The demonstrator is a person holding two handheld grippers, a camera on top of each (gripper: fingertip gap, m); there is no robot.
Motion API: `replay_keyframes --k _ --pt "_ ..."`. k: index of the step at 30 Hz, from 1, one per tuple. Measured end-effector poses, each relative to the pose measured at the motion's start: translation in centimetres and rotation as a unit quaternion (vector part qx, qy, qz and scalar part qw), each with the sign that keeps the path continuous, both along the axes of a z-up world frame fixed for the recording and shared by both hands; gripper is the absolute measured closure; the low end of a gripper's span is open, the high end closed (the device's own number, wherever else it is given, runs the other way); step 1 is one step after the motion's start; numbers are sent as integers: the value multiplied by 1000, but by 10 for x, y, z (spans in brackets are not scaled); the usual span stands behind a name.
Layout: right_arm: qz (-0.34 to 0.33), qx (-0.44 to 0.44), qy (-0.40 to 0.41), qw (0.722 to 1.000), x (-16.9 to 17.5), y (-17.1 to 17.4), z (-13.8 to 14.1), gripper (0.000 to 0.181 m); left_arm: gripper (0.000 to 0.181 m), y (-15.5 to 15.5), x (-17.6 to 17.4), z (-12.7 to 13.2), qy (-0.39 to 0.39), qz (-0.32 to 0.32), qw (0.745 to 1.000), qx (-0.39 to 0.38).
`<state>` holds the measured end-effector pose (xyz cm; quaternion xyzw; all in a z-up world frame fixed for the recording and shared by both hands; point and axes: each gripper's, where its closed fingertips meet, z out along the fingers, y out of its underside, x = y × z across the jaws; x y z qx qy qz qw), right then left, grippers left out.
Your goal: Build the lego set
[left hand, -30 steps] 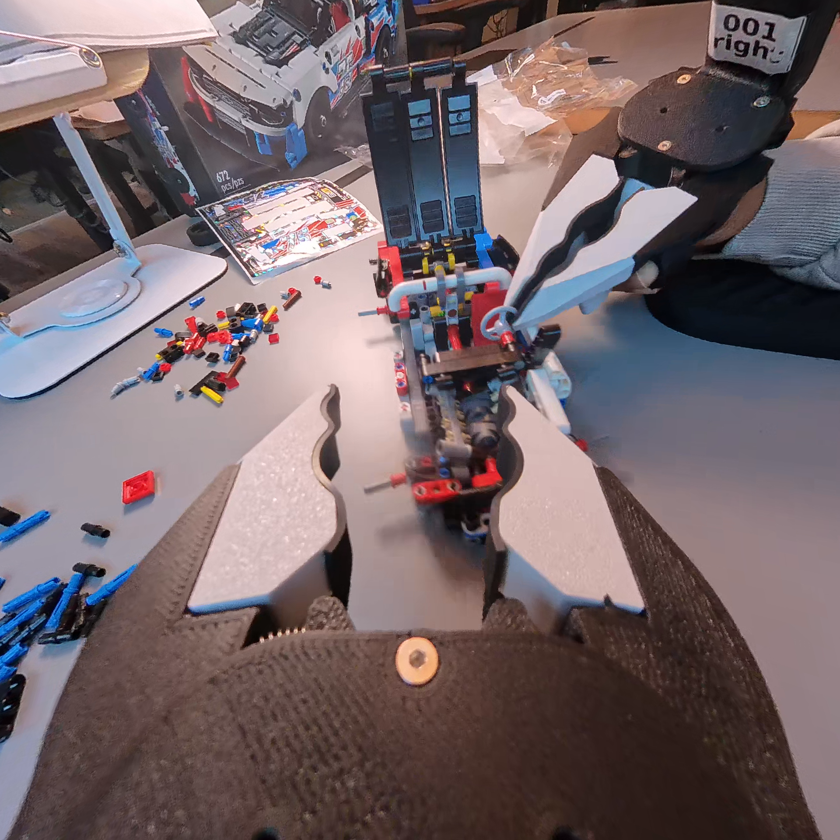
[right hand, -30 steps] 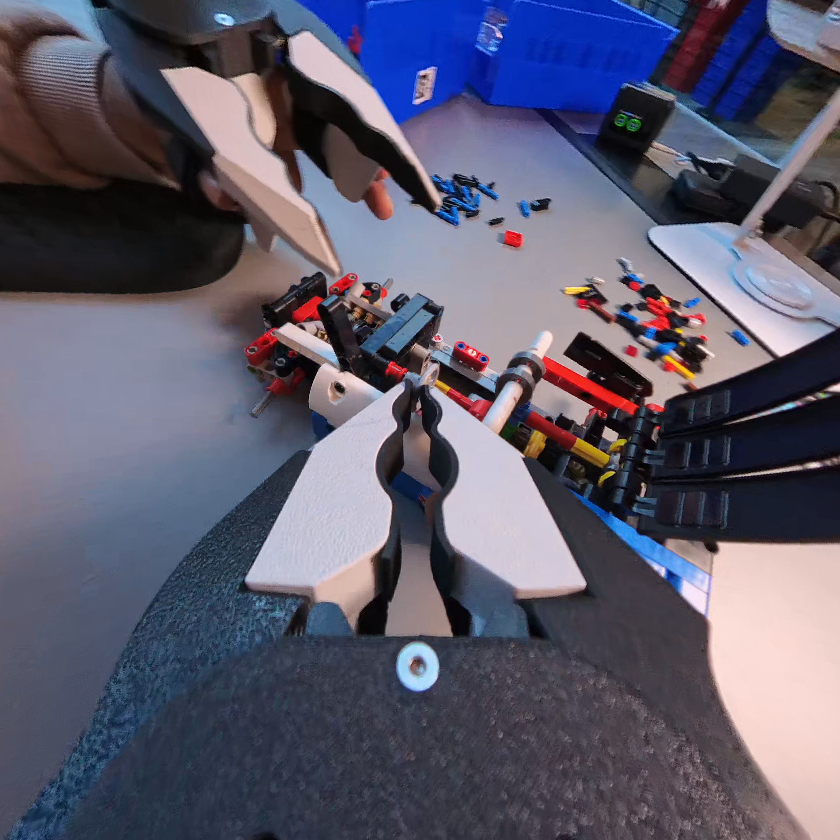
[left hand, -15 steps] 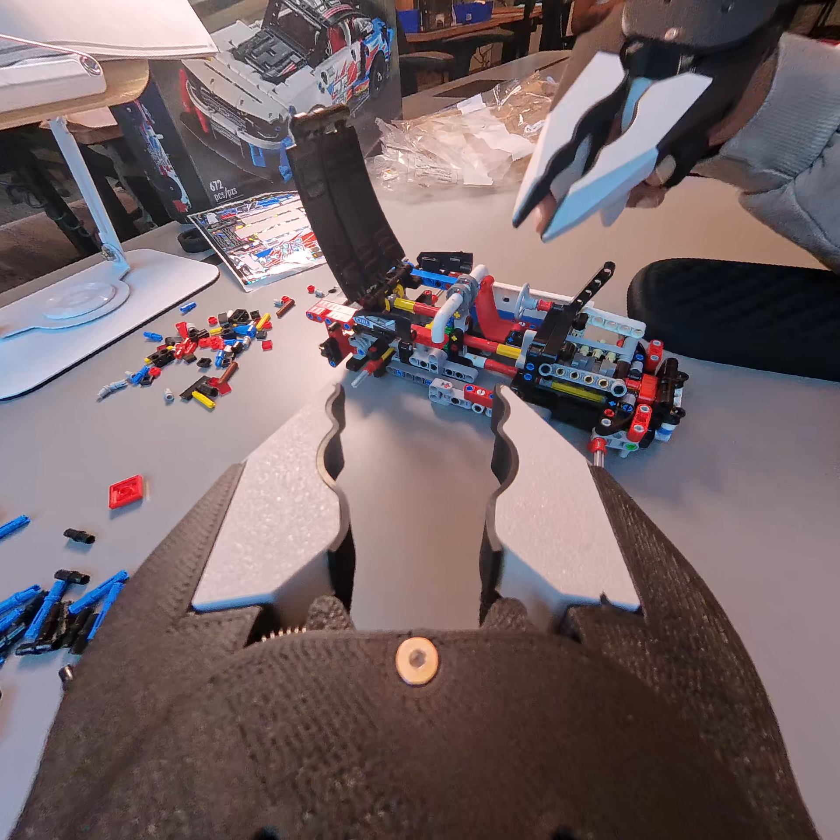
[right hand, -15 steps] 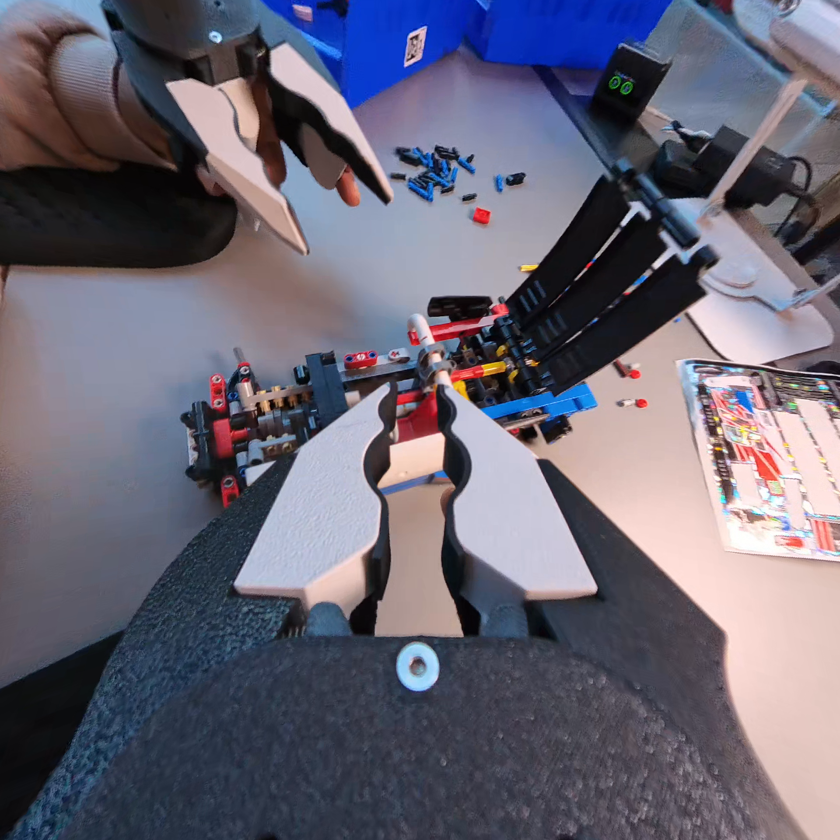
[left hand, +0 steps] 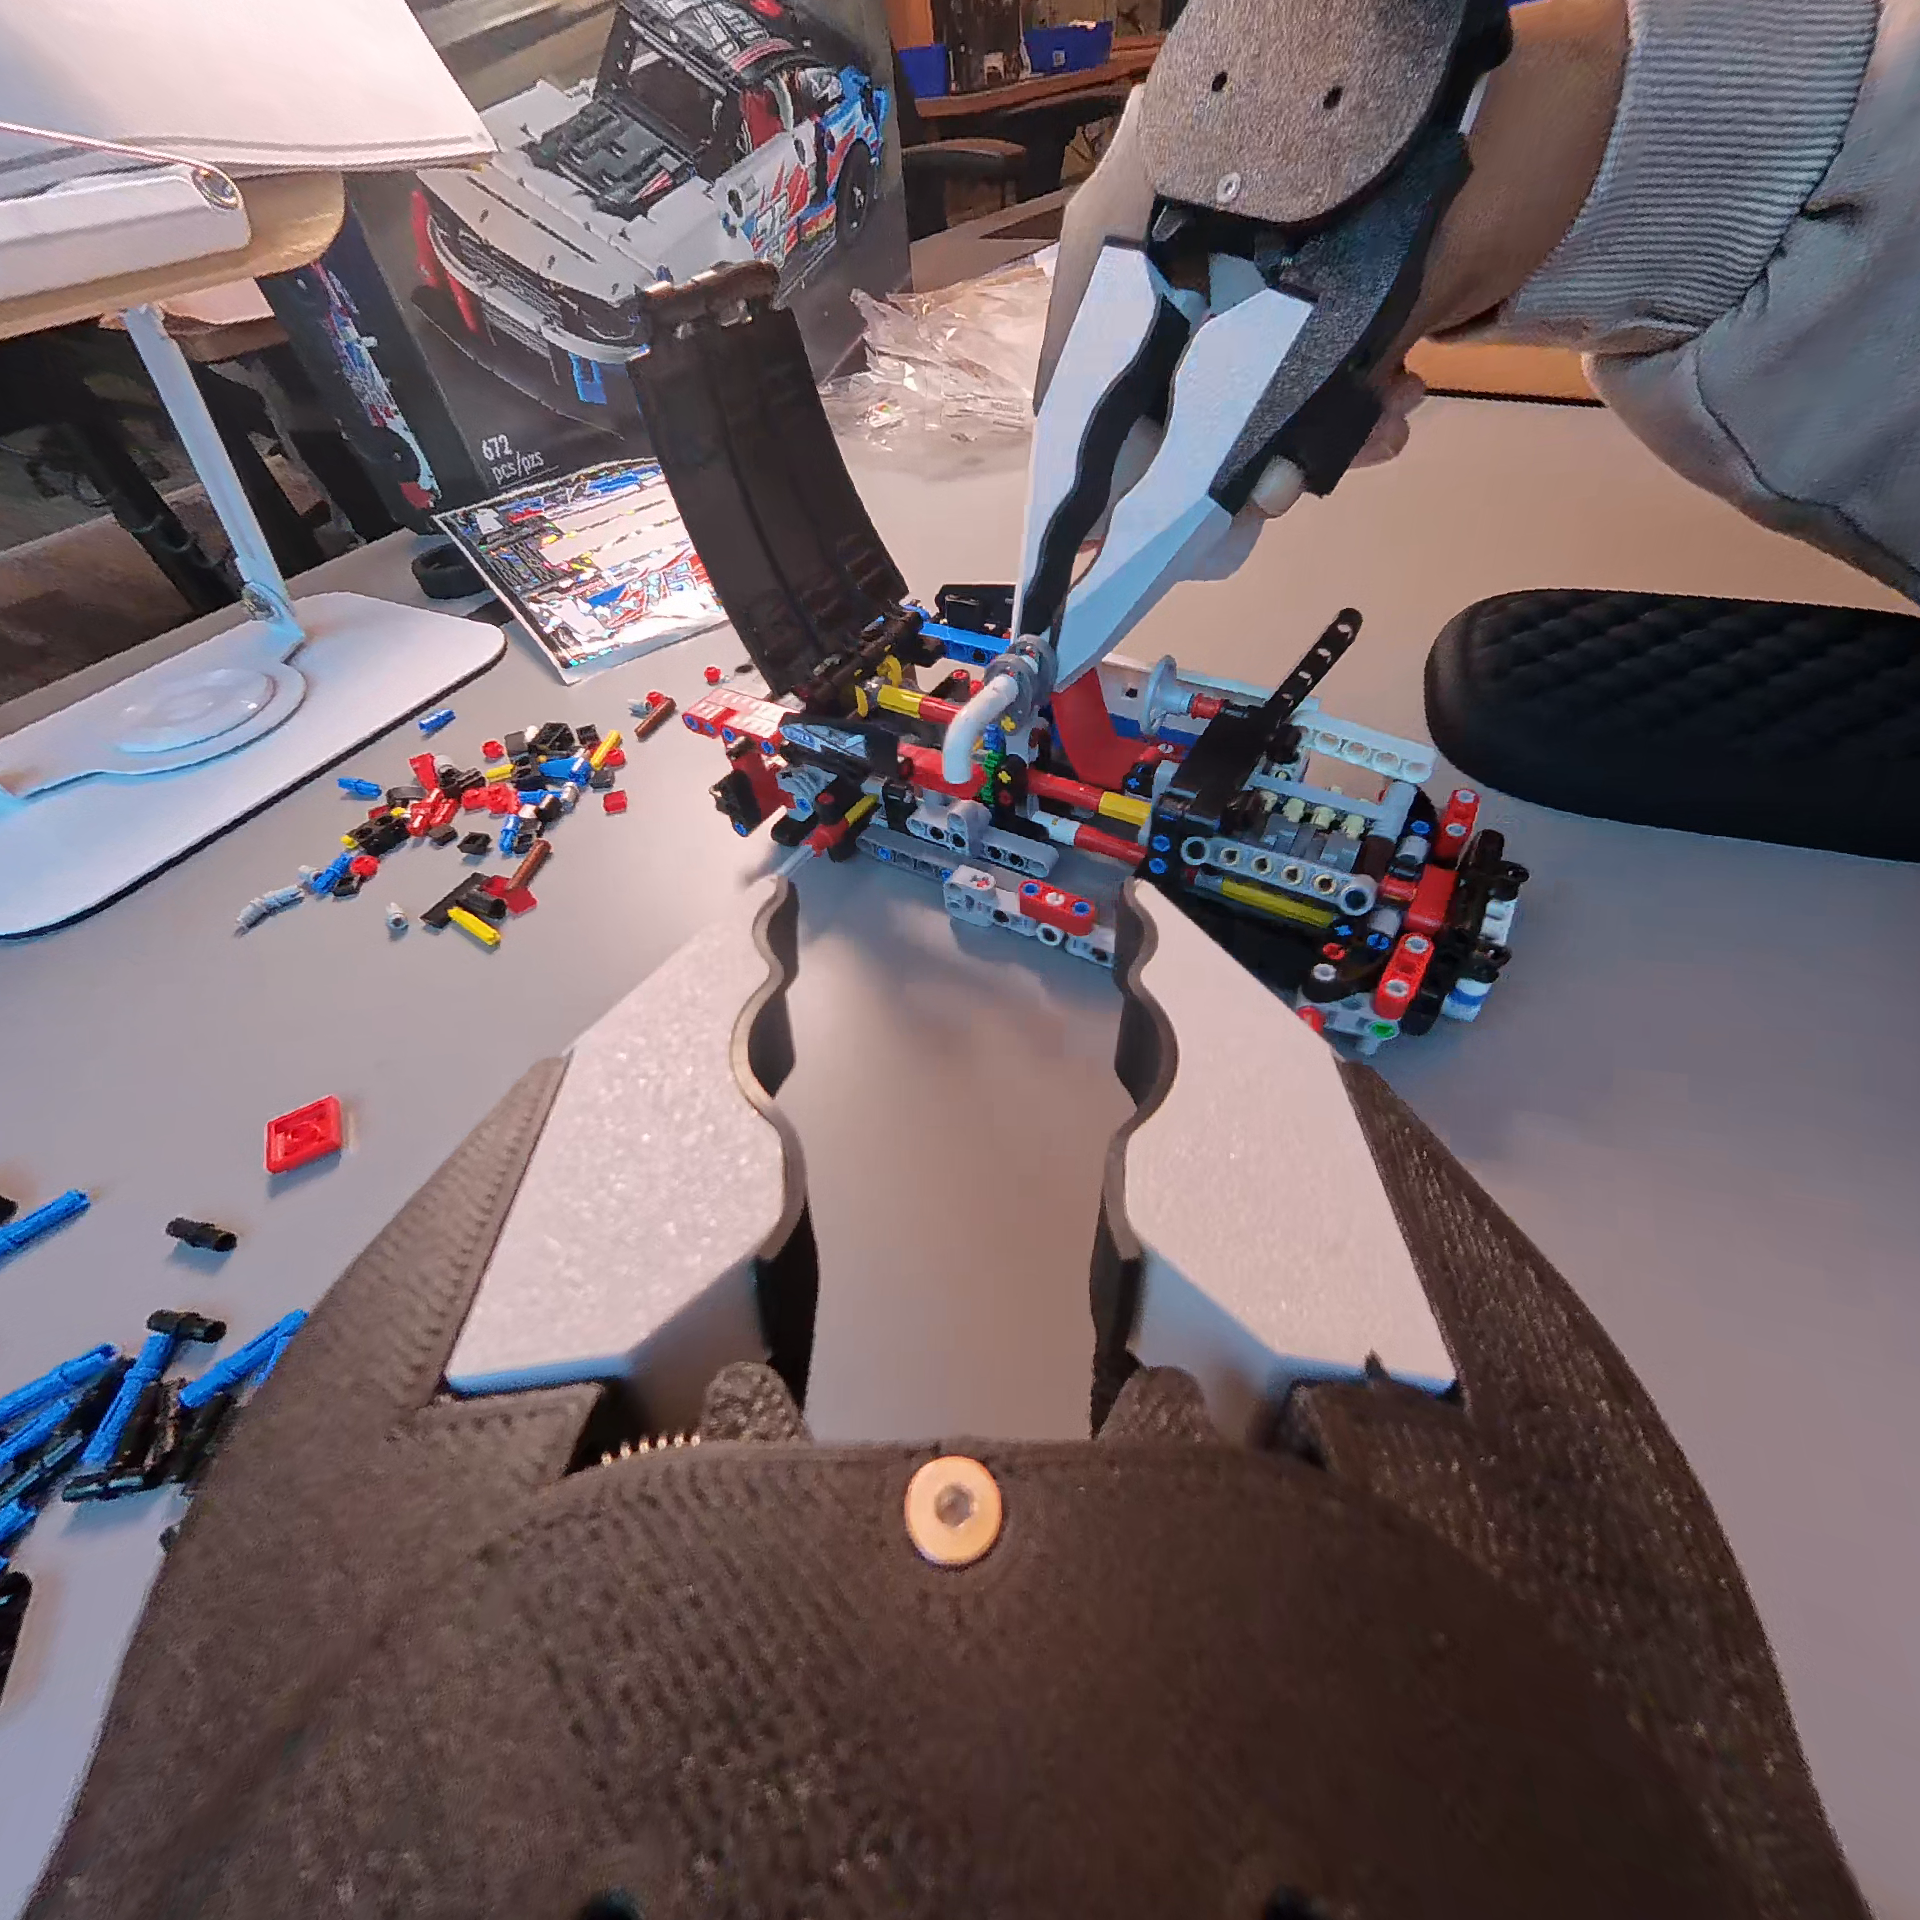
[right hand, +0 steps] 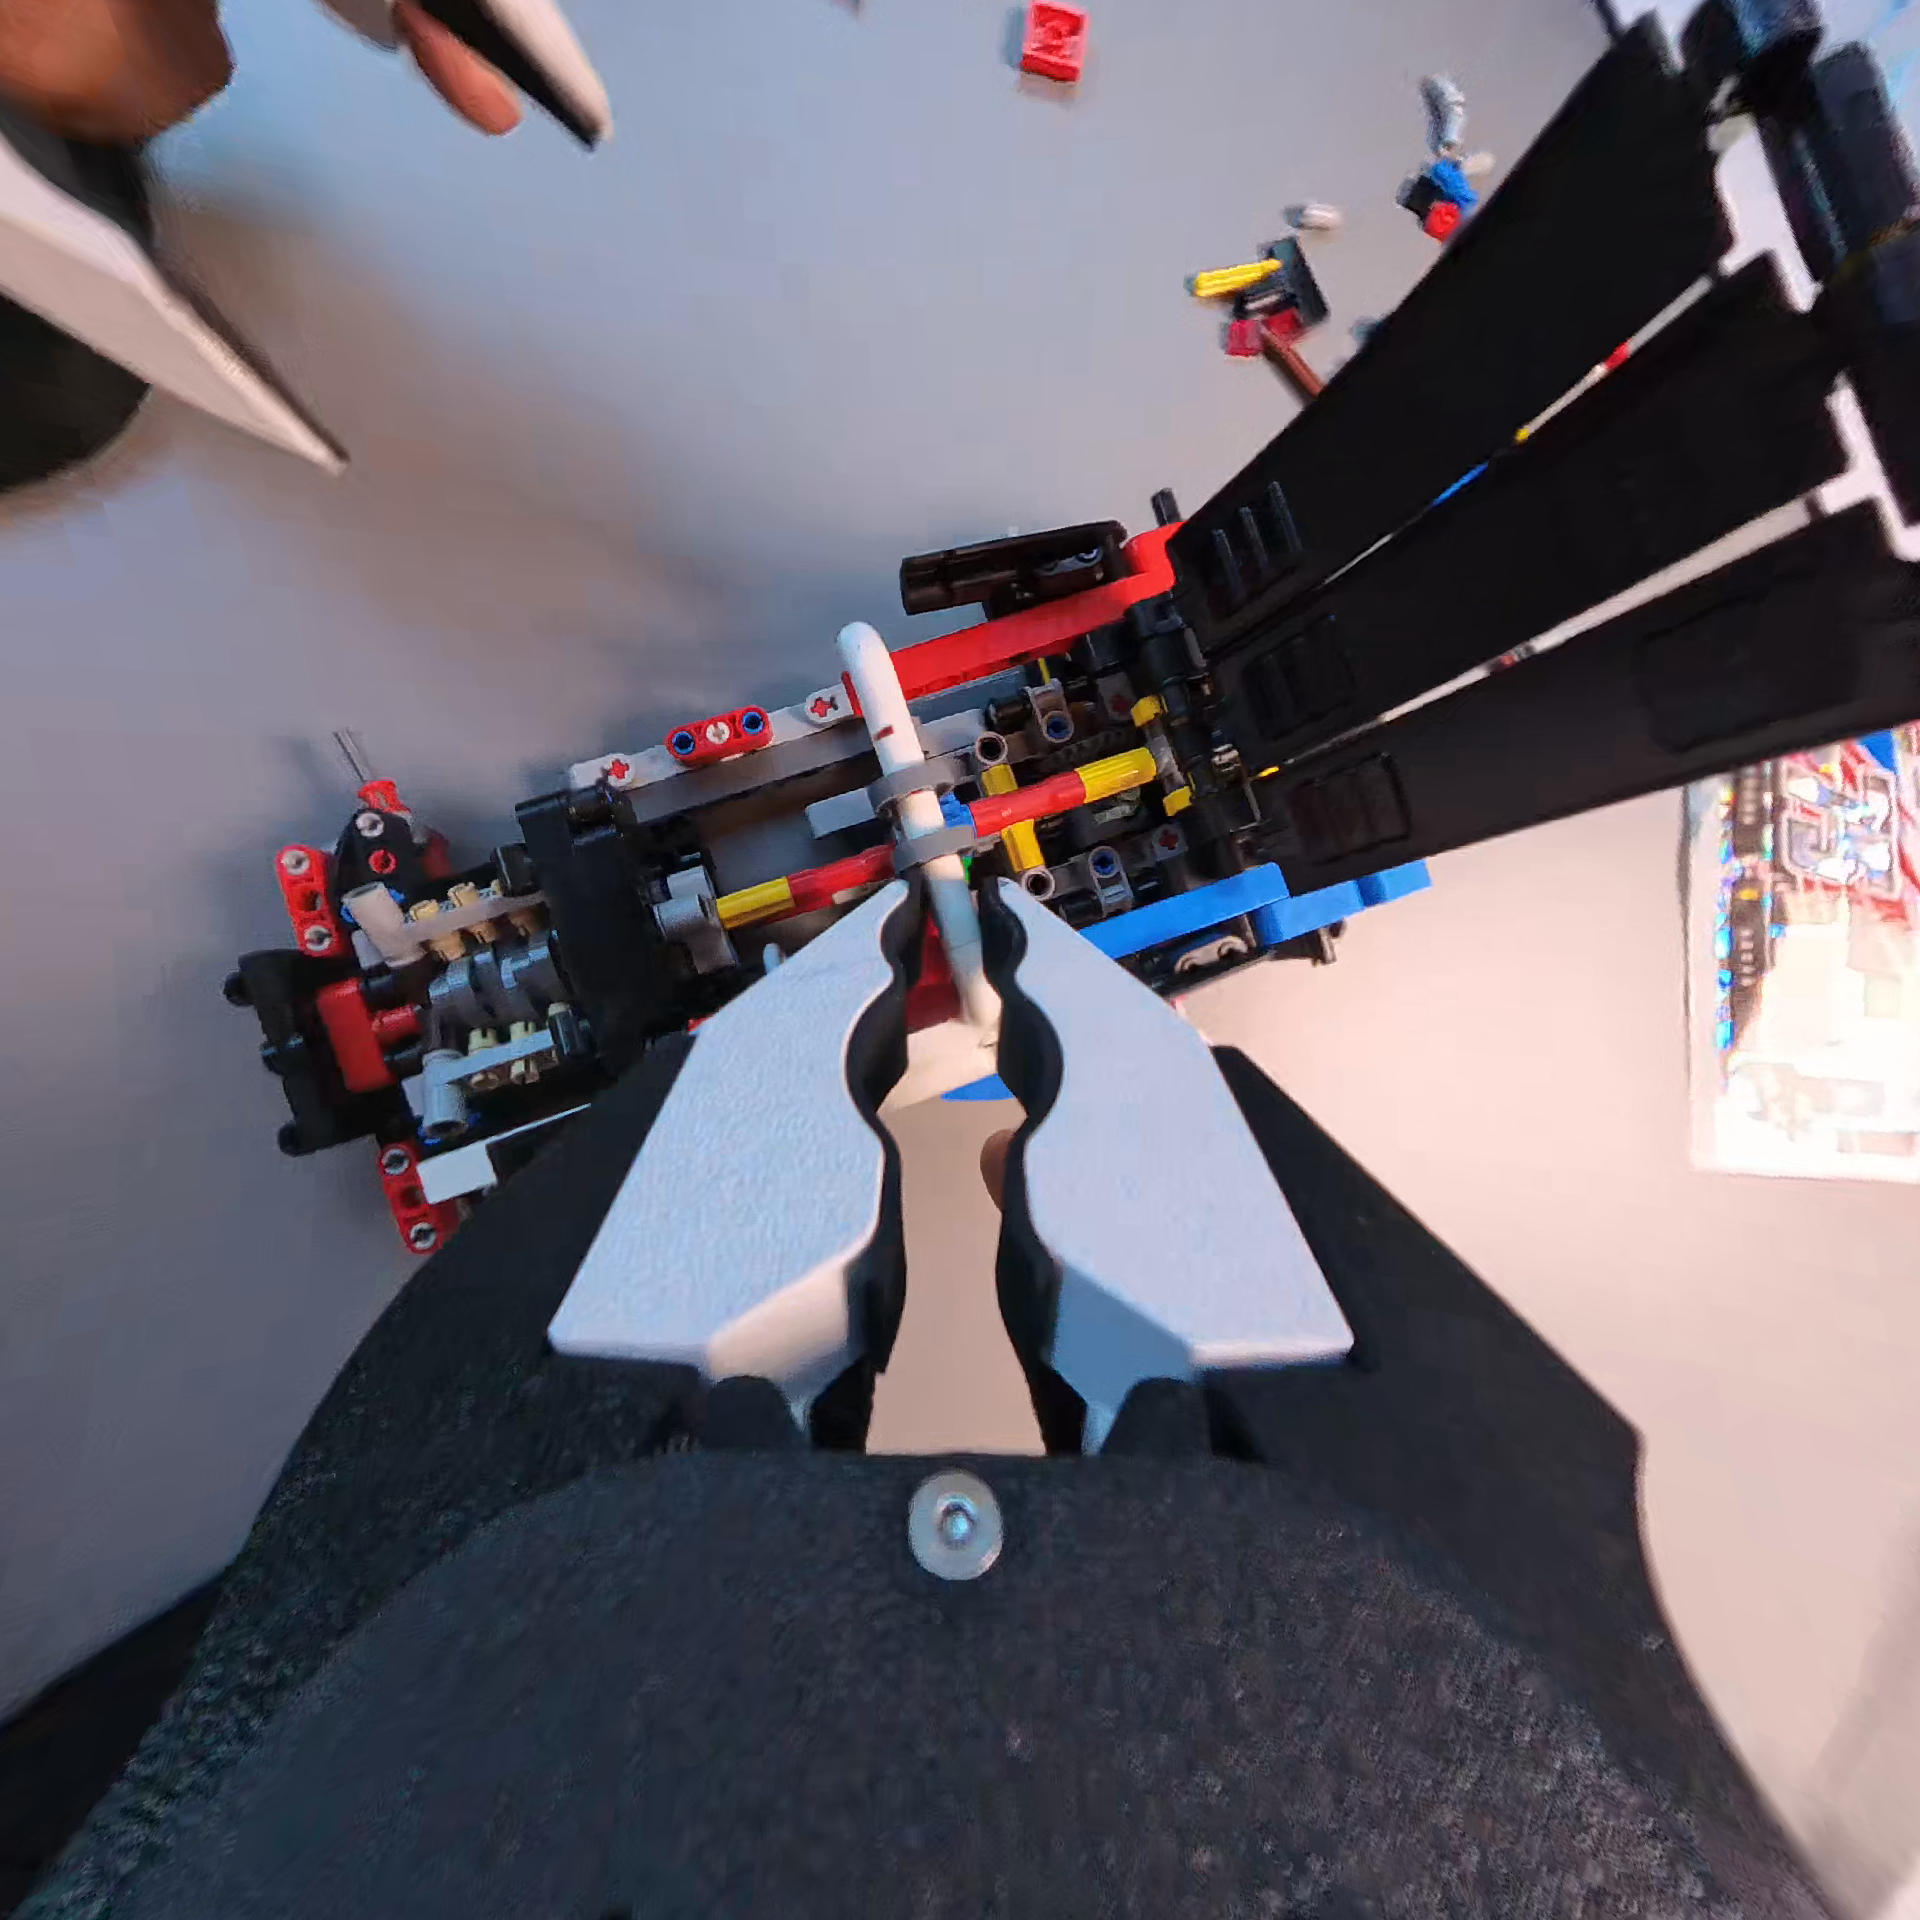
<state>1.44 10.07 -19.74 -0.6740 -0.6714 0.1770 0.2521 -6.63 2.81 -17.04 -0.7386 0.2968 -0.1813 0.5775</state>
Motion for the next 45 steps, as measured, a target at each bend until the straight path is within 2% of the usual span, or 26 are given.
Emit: replay_keyframes --k 4,7,9,12,15,18,21,23,27,33,36,40,45 --pt "-144 -48 51 987 -7 21 1 173 120 0 -1 4 -3 2 1000 11" --pt "-191 -67 100 974 -18 23 4 170 117 -1 -1 7 -1 2 1000 20" --pt "-180 -95 133 970 -27 9 11 159 114 -3 0 9 0 0 1000 25" --pt "-147 -103 172 969 -28 -6 26 162 111 -4 1 7 9 -5 1000 25" --pt "-109 -68 178 976 -18 -13 29 163 105 -3 3 -4 41 -7 999 13" --pt "-70 -29 173 982 -9 -22 23 162 102 3 -1 -21 108 11 994 5" --pt "-67 19 172 983 -2 -19 16 159 109 14 -11 -36 193 39 980 11" --pt "-65 20 192 979 -3 -20 14 156 121 18 -13 -39 203 43 978 7" --pt "-73 5 232 970 -4 -18 16 156 126 32 -24 -43 208 63 976 -3" --pt "-70 11 244 967 -3 -19 13 159 125 50 -38 -45 197 86 977 -15" --pt "-69 22 254 964 -1 -18 14 159 125 50 -43 -40 164 91 982 -20" --pt "-73 50 294 952 0 -14 28 159 126 41 -39 -17 81 83 993 9" --pt "-82 74 395 912 1 -15 67 155 120 32 -43 24 7 106 990 89"
